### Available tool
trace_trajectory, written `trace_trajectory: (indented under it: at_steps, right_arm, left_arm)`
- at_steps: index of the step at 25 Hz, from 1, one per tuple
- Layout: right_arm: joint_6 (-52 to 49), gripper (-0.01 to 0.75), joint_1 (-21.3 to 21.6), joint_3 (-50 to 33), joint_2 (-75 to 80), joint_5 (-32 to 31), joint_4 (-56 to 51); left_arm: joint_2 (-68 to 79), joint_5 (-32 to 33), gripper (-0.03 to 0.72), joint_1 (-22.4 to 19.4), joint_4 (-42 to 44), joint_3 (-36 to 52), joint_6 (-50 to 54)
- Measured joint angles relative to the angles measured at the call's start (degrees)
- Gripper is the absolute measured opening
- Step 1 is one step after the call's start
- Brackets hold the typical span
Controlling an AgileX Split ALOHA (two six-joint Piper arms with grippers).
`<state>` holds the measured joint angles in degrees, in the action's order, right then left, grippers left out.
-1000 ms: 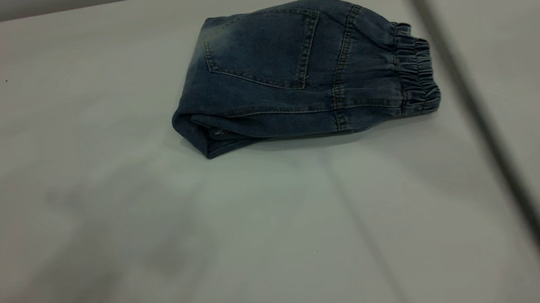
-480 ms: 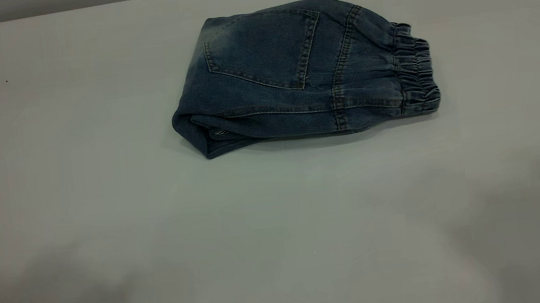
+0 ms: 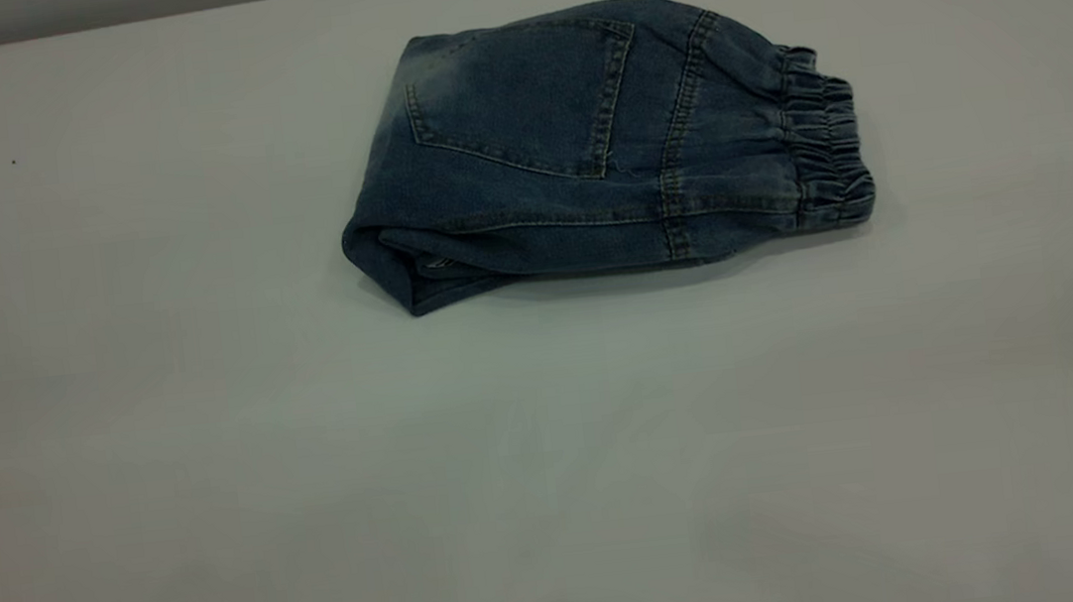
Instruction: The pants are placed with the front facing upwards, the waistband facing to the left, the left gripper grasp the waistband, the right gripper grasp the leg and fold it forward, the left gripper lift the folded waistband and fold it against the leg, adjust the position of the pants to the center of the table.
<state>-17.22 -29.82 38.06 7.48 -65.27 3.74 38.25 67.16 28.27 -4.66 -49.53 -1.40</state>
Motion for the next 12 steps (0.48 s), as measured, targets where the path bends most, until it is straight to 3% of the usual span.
trace_trajectory:
  at_steps: [7,12]
  right_arm:
    - [-0.6,0.320,0.0,-9.3,-7.5,-0.8,1.2]
    - [3.1,0.293,0.0,-9.7,-7.5,1.7,-0.6]
  left_arm:
    - [-9.3,-0.1,0.554,0.0,0.0,8.8,2.0]
    - [-15.9,-0.2,0.554,0.0,0.2,15.5,1.9]
